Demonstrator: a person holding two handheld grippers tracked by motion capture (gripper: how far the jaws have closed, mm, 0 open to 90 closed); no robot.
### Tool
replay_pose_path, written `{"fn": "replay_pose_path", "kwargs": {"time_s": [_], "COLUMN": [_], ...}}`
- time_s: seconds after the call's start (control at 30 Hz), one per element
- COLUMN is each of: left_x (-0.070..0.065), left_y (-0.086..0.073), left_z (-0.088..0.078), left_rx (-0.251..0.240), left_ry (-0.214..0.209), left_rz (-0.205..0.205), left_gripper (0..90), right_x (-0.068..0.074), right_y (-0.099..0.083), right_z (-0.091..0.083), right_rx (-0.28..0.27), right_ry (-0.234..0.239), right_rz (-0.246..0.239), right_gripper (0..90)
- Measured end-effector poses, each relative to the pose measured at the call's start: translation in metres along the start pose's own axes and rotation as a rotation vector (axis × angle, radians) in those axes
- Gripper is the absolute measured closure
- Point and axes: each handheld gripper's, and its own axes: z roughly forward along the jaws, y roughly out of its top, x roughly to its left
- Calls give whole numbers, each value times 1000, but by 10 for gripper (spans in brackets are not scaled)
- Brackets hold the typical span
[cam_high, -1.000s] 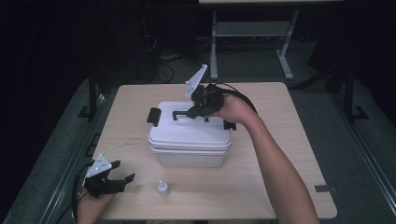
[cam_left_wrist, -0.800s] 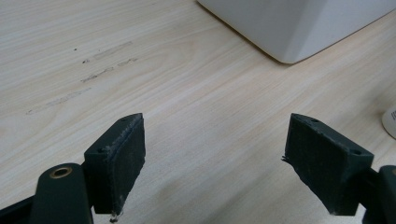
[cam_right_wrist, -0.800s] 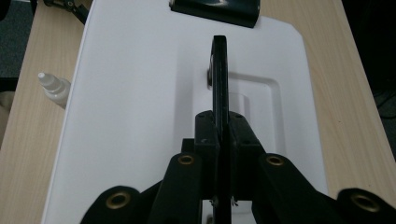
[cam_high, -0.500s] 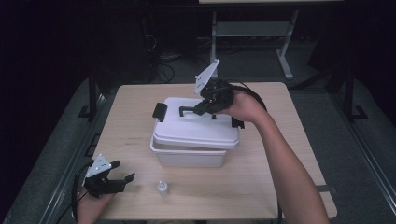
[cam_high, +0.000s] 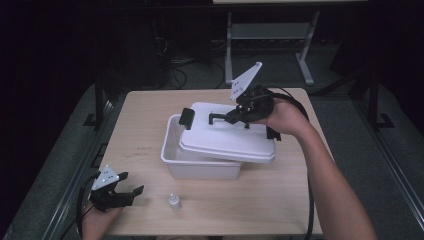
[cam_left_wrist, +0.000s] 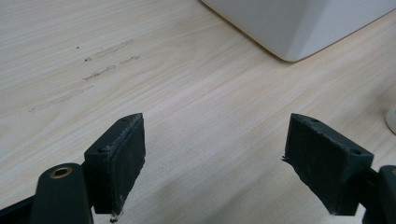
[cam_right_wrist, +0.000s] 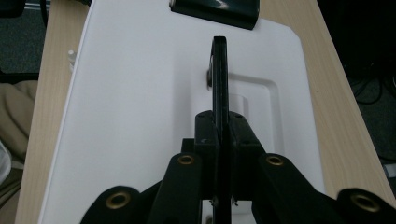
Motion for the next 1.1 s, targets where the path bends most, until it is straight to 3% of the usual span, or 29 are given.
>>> {"fn": "replay_pose_path", "kwargs": {"time_s": [0.57, 0.9, 1.1], "left_x": [0, -1, -1], "left_y": [0, 0, 0], "left_z": [1, 2, 2], "left_rx": [10, 11, 12], "left_ry": [3, 5, 9], "left_rz": [1, 4, 5], "left_gripper": [203, 203, 202], "right_x": [18, 25, 30], "right_y": [-59, -81, -103], "right_z": [-57, -76, -89], "right_rx": [4, 17, 22], "right_ry": [-79, -105, -129], "right_rz": [91, 121, 155], "right_gripper": [838, 838, 838]}}
